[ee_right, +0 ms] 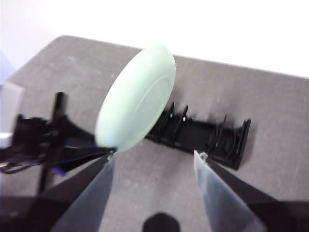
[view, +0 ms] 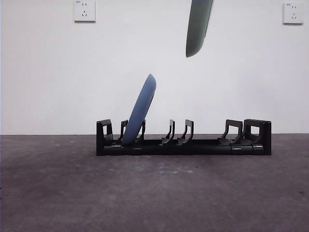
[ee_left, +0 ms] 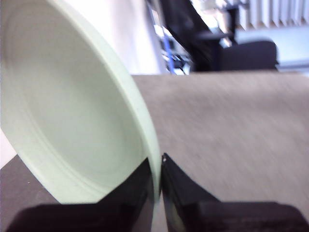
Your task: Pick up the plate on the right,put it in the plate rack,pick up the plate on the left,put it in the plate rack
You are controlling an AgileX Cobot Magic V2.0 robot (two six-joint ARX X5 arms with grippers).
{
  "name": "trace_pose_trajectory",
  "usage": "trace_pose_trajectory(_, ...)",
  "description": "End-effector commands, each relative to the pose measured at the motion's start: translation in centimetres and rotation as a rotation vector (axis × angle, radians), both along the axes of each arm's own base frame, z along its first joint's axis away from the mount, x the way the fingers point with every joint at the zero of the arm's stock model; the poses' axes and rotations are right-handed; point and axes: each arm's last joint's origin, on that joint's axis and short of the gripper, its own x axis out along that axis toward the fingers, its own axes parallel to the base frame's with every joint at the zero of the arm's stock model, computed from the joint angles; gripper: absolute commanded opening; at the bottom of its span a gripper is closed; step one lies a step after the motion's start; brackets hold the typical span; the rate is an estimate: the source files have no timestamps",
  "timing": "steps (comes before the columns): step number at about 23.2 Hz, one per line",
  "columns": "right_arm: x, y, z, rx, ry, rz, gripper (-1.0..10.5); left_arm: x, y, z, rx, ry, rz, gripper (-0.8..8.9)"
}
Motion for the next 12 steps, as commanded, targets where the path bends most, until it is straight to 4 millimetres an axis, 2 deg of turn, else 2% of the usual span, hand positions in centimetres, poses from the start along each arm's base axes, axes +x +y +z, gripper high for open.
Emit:
trace_pose_trajectory(1, -0.7, -0.3, -0.3, -0.001, 0.013, -0.001, 2.8, 1.7, -0.4, -0.9, -0.107, 0.074, 0.041, -0.08)
trace_pose_trajectory(6, -2.1, -0.7, 0.0, 0.030, -0.009, 0.010, 2.8, 4.4, -1.1, -2.7, -0.150, 0.112, 0.093, -0.08)
trace_pose_trajectory(12, -2.4, -0.7, 0.0, 0.053, -0.004, 0.050, 2.8, 7.5, -2.2, -4.2, -0.143, 0.151, 0.140, -0.08)
